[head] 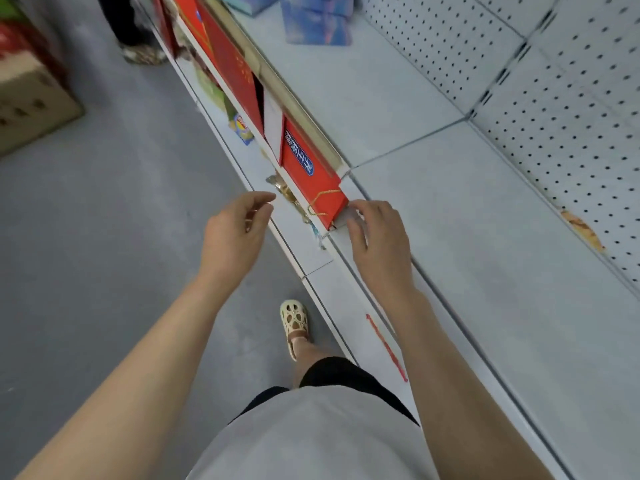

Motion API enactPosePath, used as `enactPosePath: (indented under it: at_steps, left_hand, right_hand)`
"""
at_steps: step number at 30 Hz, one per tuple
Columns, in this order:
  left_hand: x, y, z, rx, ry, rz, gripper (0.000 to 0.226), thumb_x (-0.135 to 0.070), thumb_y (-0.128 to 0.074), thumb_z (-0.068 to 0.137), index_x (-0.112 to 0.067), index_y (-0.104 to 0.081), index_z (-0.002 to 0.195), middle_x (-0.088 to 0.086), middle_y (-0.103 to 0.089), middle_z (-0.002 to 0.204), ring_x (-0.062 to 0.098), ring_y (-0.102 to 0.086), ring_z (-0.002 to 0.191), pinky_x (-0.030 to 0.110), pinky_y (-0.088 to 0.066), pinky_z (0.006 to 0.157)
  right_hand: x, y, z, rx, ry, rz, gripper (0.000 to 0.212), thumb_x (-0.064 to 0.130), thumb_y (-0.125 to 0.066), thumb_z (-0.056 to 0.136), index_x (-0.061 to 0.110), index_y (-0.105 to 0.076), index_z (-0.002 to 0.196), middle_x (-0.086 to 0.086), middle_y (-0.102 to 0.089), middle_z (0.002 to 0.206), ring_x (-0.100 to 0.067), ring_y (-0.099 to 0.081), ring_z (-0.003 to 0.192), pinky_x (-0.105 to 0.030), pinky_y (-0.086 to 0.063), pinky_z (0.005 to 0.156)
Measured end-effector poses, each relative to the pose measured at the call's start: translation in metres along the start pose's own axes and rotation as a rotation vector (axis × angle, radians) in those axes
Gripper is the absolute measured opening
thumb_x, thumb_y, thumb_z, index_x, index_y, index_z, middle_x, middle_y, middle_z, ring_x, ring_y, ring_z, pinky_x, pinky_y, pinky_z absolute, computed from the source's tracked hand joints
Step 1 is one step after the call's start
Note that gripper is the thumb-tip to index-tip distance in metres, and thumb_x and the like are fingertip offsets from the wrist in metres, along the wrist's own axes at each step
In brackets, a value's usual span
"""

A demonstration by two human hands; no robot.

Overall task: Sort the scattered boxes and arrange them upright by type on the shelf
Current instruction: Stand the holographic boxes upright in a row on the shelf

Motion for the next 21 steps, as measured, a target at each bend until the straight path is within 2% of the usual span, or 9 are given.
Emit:
enactPosePath:
  at_steps: [4,12,16,18,21]
  left_hand:
    - [0.017,0.016,0.087,-0.005,0.017,0.013,0.02,-0.027,-0.055,0.097,-0.028,-0.067,0.113,-0.012,-0.07,0.099,0.008,-0.065,0.088,0.024,-0.05,0.08]
    - [0.036,0.057,0.266,0.001,0.045,0.064,0.021,-0.025,-0.056,0.097,-0.027,-0.067,0.115,-0.013,-0.068,0.1,0.007,-0.061,0.083,0.025,-0.05,0.079]
    - [0.049,0.073,0.353,0.003,0.037,0.072,0.021,-0.025,-0.056,0.096,-0.029,-0.066,0.114,-0.017,-0.064,0.098,-0.003,-0.059,0.084,0.014,-0.045,0.075]
    - [0.056,0.079,0.4,0.032,-0.002,0.082,0.021,-0.025,-0.056,0.096,-0.03,-0.066,0.115,-0.019,-0.063,0.099,-0.002,-0.059,0.085,0.019,-0.047,0.078]
    - [0.067,0.083,0.472,0.106,-0.085,0.108,0.024,-0.025,-0.056,0.097,-0.025,-0.065,0.118,-0.011,-0.065,0.107,0.007,-0.06,0.092,0.03,-0.05,0.086]
  right_hand:
    - [0.008,-0.041,0.088,0.042,-0.007,0.032,0.03,0.029,-0.05,0.102,0.015,-0.056,0.128,-0.005,-0.058,0.124,-0.019,-0.054,0.11,-0.035,-0.05,0.09]
    - [0.037,-0.103,0.277,0.027,0.009,0.052,0.025,0.024,-0.051,0.1,0.018,-0.06,0.123,-0.001,-0.06,0.116,-0.02,-0.055,0.102,-0.037,-0.047,0.089]
    - [0.048,-0.132,0.36,-0.004,-0.025,0.057,0.029,0.024,-0.05,0.098,0.017,-0.061,0.125,-0.002,-0.06,0.118,-0.022,-0.056,0.103,-0.037,-0.046,0.092]
    - [0.051,-0.146,0.401,-0.034,-0.047,0.044,0.032,0.026,-0.049,0.097,0.015,-0.061,0.124,-0.004,-0.061,0.117,-0.025,-0.056,0.103,-0.04,-0.046,0.092]
    - [0.054,-0.17,0.46,-0.087,-0.101,0.024,0.034,0.028,-0.049,0.095,0.014,-0.06,0.124,-0.007,-0.061,0.114,-0.028,-0.057,0.102,-0.044,-0.047,0.09]
Point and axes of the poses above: each hand's wrist, its own z-axis towards the middle knuckle, its own y-axis out of the back of the hand, x = y × z, the point moved 4 cm from there along z, towards the middle knuckle
